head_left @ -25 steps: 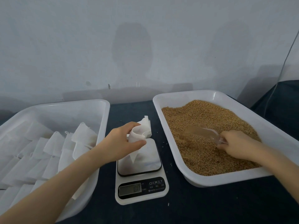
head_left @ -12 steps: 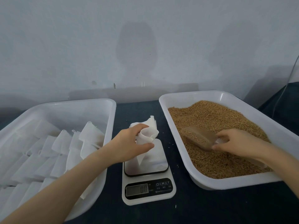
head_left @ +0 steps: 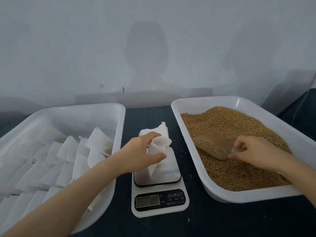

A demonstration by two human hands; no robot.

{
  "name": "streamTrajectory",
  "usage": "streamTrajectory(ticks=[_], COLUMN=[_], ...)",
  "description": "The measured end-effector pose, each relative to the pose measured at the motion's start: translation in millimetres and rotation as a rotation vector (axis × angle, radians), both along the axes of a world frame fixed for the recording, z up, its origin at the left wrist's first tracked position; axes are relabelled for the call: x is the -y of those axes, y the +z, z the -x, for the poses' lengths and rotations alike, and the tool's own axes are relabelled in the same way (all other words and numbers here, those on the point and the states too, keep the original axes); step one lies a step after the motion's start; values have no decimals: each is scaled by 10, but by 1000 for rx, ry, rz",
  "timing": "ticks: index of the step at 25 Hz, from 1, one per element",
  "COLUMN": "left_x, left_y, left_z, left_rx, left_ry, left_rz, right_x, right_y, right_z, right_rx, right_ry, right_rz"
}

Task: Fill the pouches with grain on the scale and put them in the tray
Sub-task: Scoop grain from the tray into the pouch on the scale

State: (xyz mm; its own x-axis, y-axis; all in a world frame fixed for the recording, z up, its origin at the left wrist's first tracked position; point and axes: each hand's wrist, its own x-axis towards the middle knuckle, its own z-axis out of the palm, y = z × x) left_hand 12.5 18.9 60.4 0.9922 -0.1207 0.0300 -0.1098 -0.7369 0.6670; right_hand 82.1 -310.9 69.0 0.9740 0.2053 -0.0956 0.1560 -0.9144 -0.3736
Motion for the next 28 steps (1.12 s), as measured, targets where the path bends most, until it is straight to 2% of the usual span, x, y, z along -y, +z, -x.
streamTrajectory(ticks=[5,15,21,28], left_x=[6,20,45,61], left_y=[-3,6,46,99], left_z=[6,-5,12,43], left_rx=[-27,-27,-13,-11], left_ry=[-12,-20,-40,-67], left_rz=[-4,6,7,-3], right_x=[64,-121,-422,-569], right_y=[34,586,741,765], right_z=[-20,183,279,305], right_rx=[72,191,113,56], right_ry=[46,133,245,249], right_rz=[63,-130,-129,-133])
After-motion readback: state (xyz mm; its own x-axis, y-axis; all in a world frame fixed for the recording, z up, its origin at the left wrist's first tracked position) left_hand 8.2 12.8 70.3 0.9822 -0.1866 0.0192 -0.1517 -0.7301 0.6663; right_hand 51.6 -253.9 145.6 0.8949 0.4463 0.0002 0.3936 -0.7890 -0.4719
